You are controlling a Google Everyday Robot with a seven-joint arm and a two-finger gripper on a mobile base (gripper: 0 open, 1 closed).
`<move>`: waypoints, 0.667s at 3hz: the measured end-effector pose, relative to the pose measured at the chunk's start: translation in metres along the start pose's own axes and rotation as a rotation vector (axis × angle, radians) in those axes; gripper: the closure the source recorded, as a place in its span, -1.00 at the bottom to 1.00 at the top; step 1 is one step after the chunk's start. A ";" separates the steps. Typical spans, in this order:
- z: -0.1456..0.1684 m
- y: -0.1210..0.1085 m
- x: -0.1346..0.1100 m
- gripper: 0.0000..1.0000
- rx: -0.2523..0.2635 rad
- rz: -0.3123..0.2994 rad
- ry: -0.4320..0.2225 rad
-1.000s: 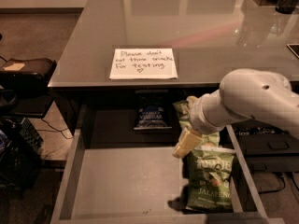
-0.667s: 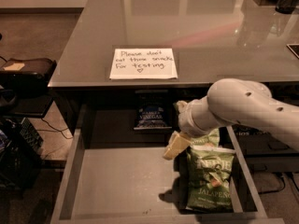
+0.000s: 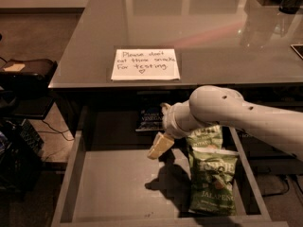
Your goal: Pick blue chip bag from top drawer and place on counter
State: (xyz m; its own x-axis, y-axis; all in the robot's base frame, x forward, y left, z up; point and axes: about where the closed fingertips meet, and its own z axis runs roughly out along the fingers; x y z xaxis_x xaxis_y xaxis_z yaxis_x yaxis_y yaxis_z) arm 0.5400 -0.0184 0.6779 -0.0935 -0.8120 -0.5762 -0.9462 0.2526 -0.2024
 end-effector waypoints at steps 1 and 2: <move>0.003 0.000 0.001 -1.00 -0.004 0.001 -0.002; 0.005 -0.006 0.004 -1.00 0.028 -0.029 -0.012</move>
Offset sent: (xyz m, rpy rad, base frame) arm 0.0146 -0.0074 -0.0077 -0.0045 -0.0975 0.0131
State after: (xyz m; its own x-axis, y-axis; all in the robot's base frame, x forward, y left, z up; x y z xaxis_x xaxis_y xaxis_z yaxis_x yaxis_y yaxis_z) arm 0.5465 -0.0200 0.6729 -0.0626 -0.8130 -0.5789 -0.9395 0.2438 -0.2407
